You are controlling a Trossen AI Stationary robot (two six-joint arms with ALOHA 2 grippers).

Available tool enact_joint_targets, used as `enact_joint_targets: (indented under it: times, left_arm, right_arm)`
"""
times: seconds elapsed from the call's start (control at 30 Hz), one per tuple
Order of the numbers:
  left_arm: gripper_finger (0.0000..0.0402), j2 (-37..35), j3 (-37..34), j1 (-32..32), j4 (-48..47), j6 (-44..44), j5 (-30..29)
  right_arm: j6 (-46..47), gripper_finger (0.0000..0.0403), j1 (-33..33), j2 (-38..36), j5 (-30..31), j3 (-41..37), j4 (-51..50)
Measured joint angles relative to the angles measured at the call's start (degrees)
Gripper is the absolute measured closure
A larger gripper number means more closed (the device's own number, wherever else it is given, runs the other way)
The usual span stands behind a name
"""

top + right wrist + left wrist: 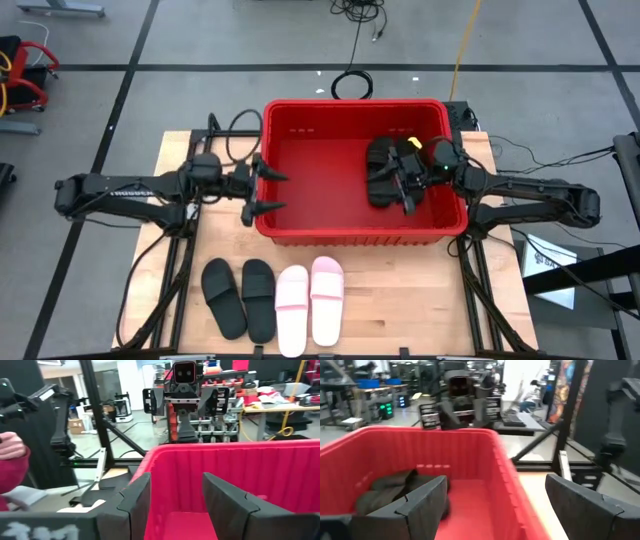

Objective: Pick and place slides into bin
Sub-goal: Put the pink slide into the red basket

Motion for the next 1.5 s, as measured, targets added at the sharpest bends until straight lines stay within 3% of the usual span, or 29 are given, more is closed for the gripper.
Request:
enact_joint_targets:
  times: [0.5, 0.93, 1.2, 1.5]
  left_arm:
    - [0.0062, -6.2, 0.0, -17.6, 0.1, 11.0, -17.8]
    - [0.0062, -7.9, 0.0, -24.4, 0.0, 11.3, -23.6]
    - [0.0062, -7.7, 0.0, -26.9, 1.1, 9.0, -24.0]
    - [0.0062, -7.7, 0.0, -28.3, 1.4, 9.0, -24.0]
  right_arm:
    - [2.6, 0.0237, 12.3, 4.7, 1.6, 0.0, 10.4]
    - [2.3, 0.0238, 26.3, 11.1, 12.6, 0.0, 16.8]
    - [0.5, 0.0242, 33.5, 11.5, 21.3, 0.0, 17.2]
    - [-2.1, 0.0237, 39.2, 13.1, 22.9, 0.0, 23.0]
